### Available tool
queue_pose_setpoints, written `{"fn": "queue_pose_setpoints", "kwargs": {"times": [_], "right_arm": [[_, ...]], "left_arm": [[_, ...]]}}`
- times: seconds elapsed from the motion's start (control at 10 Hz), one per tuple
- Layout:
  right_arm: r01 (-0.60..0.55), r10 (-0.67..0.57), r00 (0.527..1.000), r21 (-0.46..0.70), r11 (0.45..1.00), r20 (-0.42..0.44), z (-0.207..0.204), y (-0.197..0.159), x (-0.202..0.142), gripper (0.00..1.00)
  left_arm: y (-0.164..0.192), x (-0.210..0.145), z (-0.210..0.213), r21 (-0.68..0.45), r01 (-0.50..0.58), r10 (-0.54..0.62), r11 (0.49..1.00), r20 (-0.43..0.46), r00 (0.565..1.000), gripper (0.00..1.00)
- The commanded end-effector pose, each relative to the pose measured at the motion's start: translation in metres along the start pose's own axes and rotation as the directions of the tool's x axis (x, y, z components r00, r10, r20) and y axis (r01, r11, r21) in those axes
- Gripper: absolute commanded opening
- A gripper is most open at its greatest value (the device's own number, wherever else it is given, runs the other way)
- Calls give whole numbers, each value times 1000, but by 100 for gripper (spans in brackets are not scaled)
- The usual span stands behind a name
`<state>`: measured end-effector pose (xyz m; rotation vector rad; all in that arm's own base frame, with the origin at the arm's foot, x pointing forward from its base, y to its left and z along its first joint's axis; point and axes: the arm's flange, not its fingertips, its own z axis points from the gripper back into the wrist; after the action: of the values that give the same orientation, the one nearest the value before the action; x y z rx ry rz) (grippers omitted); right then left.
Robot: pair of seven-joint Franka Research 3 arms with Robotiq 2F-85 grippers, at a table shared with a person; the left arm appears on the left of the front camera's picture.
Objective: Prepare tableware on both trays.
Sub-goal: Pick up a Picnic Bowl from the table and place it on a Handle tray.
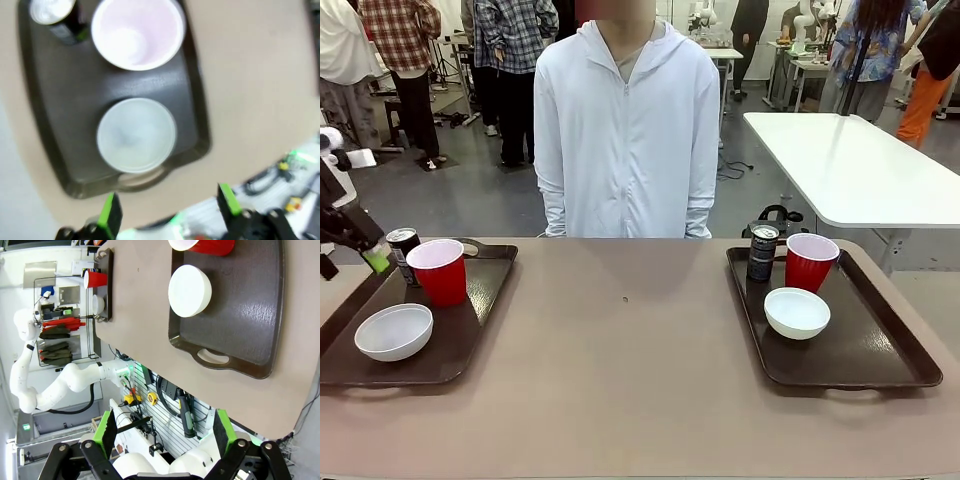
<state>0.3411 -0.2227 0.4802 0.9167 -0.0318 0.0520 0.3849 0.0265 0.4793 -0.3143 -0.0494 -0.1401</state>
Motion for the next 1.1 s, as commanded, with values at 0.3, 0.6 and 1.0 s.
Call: {"fn": "queue_pose_setpoints", "kwargs": {"times": [0.3, 0.6, 1.0], "right_arm": [[-18, 18, 1000, 14, 1000, 9, -3, 1, -2, 100], [-18, 18, 1000, 14, 1000, 9, -3, 1, -2, 100], [-18, 18, 1000, 14, 1000, 9, -3, 1, -2, 100]], "left_arm": [[151, 3, 55, -612, -10, 72, 791, 77, 994, 100], [218, -21, 63, -706, 40, 147, 707, 202, 968, 100], [248, -32, 86, -717, -4, 203, 697, 192, 960, 100]]}}
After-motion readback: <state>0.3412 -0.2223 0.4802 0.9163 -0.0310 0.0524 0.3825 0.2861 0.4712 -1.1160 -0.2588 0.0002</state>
